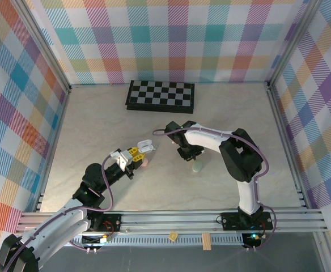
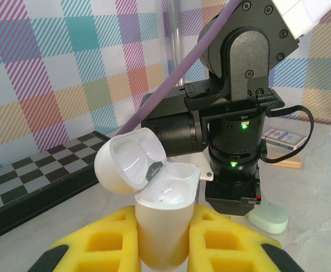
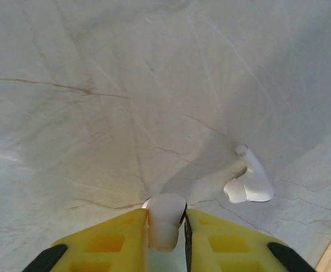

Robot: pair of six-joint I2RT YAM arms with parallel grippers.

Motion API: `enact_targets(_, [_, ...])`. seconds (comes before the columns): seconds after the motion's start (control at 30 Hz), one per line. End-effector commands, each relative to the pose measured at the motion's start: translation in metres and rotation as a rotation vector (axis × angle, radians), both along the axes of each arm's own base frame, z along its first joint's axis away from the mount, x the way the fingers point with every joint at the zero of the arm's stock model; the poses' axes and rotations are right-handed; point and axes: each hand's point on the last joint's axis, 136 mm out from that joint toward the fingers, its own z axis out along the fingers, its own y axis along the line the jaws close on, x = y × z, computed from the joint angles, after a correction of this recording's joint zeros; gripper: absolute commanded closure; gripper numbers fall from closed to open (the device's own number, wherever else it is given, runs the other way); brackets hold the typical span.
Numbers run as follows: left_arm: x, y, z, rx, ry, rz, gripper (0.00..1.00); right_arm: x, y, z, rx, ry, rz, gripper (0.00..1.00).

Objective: Insert wireless bluetooth earbuds into charging case

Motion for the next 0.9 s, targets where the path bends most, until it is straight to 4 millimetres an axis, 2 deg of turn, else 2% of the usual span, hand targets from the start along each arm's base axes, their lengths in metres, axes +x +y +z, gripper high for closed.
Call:
enact_targets(0.0, [0.002,0.003,0.023,-0.016,-0.056,0.019,1.0,-0.006,0.011,0.004,0.007,0.025,0.026,0.74])
enact_targets(0.3, [0.002,0.004,0.025,-0.017,-0.058,0.025,1.0,-0.027,0.061,0.007,0.318,0.123,-0.002,0.65])
enact_targets(0.5, [0.001,0.004,0.024,-0.015,-0.053,0.021,1.0,-0.029,0.085,0.026,0.583,0.154,-0.05,0.63])
enact_targets(0.57, [0.002,0.004,0.023,-0.015,-0.052,0.022,1.0,-0.026,0.084,0.031,0.638,0.153,-0.083,0.62])
enact_targets(0.73, [0.002,0.004,0.023,-0.015,-0.053,0.025,1.0,-0.016,0.062,0.027,0.524,0.113,-0.095,0.53])
enact_targets(0.87, [0.002,0.004,0.021,-0.014,-0.05,0.026,1.0,-0.014,0.055,0.023,0.493,0.126,-0.106,0.5])
